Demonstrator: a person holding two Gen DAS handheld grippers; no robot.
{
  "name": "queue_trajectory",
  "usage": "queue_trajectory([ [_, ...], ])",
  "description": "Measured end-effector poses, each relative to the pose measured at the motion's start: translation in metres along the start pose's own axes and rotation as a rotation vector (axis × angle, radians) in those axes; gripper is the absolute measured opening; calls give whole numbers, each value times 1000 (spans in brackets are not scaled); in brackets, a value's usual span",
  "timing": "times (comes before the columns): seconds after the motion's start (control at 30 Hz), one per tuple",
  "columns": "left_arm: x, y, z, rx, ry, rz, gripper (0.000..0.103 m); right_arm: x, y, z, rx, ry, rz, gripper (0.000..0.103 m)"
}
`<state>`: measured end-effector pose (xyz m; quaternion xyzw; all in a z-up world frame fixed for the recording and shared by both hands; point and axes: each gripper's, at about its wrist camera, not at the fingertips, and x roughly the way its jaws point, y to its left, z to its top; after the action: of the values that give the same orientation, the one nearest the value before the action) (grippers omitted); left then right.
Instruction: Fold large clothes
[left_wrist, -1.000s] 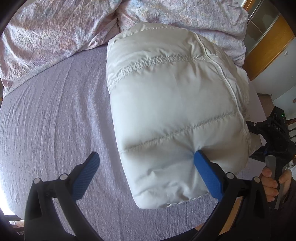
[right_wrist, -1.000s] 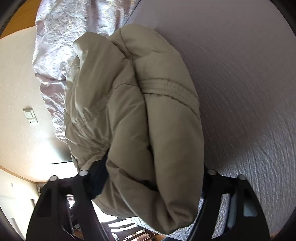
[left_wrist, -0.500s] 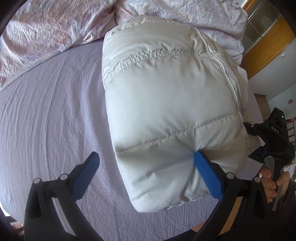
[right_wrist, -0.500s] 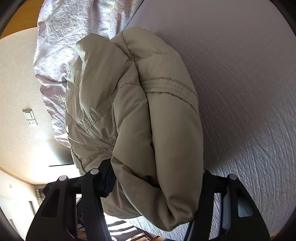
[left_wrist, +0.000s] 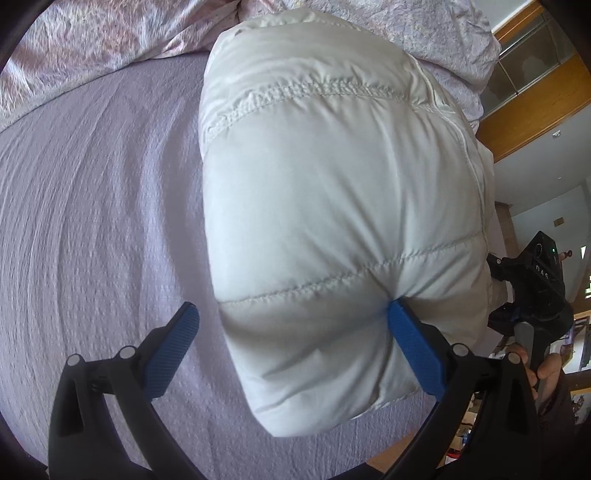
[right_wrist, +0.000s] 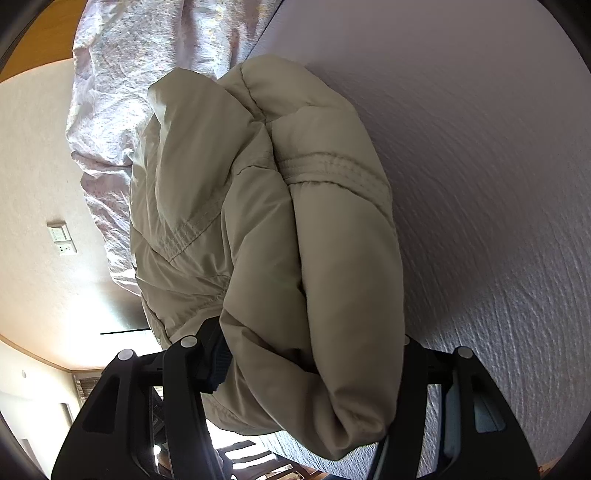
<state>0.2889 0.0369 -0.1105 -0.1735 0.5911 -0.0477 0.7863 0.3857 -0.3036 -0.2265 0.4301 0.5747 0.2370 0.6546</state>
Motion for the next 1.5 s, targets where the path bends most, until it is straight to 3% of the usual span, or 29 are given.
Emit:
queue_trajectory([
  [0.7, 14, 47, -22, -112, 54, -197, 101, 5, 2, -2, 2, -7, -2, 58],
  [0.9, 25, 73, -32, -189, 85, -317, 101, 5, 1, 0, 8, -7, -1, 58],
  [1.1, 21, 74, -39, -178, 72, -294, 101, 4, 2, -1, -3, -15, -11, 58],
  [1.23, 8, 64, -36, -140, 45, -287, 77, 2, 9, -5, -19, -26, -19, 55],
  [1.33, -1, 64, -33, -131, 25, -265, 67, 3, 18, -8, -35, -30, -24, 51],
  [1.5, -22, 80, -27, -124, -28, -215, 60, 17, 39, -15, -72, -17, -21, 45],
])
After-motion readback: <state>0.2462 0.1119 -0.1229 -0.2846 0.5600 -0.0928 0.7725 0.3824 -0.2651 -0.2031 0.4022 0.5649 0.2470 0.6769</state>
